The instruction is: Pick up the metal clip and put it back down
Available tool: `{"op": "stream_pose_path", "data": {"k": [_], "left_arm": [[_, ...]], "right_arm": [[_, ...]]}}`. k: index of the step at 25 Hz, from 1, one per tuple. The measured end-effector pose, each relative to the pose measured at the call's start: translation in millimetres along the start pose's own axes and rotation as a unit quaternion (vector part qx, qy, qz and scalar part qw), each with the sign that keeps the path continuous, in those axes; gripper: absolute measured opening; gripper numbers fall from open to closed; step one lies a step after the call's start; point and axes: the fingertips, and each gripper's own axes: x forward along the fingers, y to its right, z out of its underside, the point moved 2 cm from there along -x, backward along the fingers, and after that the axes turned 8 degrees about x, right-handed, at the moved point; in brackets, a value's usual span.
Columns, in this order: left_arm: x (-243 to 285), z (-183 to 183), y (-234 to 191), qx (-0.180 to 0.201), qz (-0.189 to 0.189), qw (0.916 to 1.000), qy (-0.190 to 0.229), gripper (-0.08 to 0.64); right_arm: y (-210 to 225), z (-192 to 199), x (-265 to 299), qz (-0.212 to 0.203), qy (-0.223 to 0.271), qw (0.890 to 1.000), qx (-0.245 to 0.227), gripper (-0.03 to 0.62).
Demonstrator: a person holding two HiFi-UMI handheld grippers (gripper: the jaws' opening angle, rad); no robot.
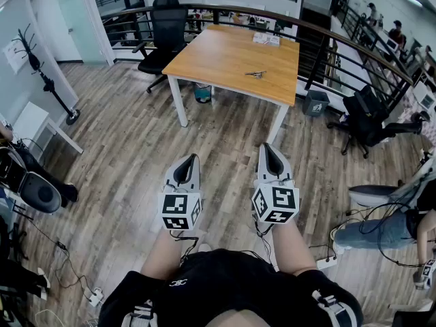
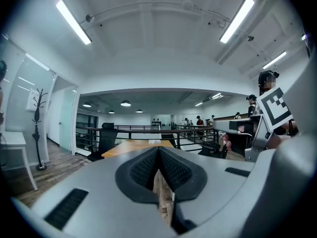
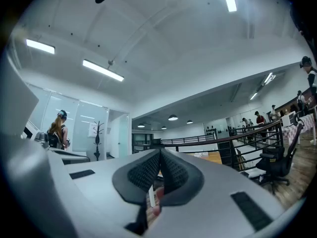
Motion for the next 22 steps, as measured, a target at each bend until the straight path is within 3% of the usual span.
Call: {"op": "stream_pose_path", "data": {"k": [7,16,22], "left_arm": [[-3,2,-36,0.004,0.012,0.9999,0.006,0.014],[0,15,-92,0.011,0.062,0.9979,0.017,0.014],[13,28,-134,0.009,0.07,0.9974,0.012,0.014]], "right_arm": [[-34,5,18,0.001,0.004,1.0,0.006,0.011],[-87,25,46,0.038,0.014,0.999,0.0,0.011],[-110,37,72,0.057,0.012,0.998,-0.002,0.011]]}}
